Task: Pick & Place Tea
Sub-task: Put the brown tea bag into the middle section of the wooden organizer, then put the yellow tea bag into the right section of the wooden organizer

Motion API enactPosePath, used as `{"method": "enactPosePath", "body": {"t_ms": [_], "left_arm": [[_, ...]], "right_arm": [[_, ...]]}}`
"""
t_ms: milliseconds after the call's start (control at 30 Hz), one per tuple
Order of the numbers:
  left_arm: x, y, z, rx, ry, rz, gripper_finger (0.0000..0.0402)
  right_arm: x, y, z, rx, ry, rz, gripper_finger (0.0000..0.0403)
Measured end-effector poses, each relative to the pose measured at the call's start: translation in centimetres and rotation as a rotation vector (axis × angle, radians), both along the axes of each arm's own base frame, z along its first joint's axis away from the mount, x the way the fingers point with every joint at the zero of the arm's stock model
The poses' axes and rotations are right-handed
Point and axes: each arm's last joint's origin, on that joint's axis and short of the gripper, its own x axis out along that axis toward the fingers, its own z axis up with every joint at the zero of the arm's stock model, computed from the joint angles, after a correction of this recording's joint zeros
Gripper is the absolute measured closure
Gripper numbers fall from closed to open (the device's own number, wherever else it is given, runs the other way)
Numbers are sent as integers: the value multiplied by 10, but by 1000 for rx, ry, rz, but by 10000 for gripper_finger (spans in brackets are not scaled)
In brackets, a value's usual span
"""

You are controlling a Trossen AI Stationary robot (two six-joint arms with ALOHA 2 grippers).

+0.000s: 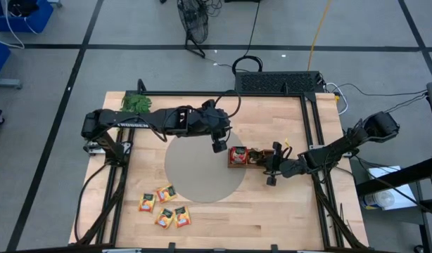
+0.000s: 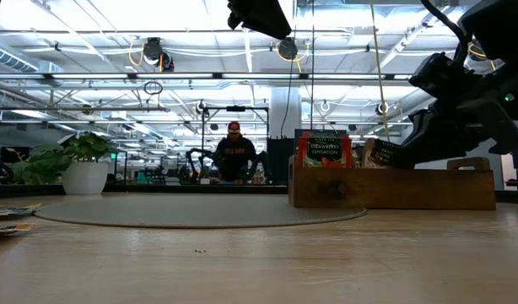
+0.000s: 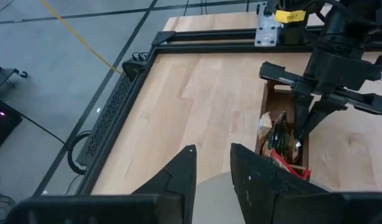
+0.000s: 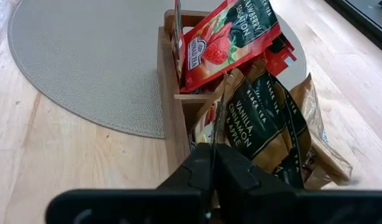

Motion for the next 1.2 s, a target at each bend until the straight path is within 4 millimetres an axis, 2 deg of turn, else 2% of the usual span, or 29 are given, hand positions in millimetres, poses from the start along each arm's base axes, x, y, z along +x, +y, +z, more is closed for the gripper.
{"method": "enactPosePath", "body": {"t_ms": [233, 500, 633, 733, 833, 933, 1100, 1200], "left_arm": [[0, 0, 0, 3, 3, -2, 298], [-3, 0, -4, 27, 61, 10, 298], [-26, -7, -14, 76, 263, 170, 298], [-45, -21, -24, -1, 395, 289, 298], [-58, -37, -50, -87, 515, 356, 291], [-70, -54, -90, -210, 640, 366, 265], [-99, -86, -142, -404, 837, 366, 208], [-118, -104, -162, -448, 903, 431, 183]], "right_arm": [[-2, 0, 7, 18, -41, 3, 330], [-9, -3, 33, 22, -171, 32, 263], [-18, -2, 54, -12, -276, 88, 247], [-27, -4, 70, -61, -365, 128, 238], [-35, -7, 83, -116, -437, 149, 230], [-41, -10, 91, -160, -488, 158, 223], [-45, -12, 95, -201, -506, 168, 223], [-45, -11, 94, -213, -500, 171, 223]]}}
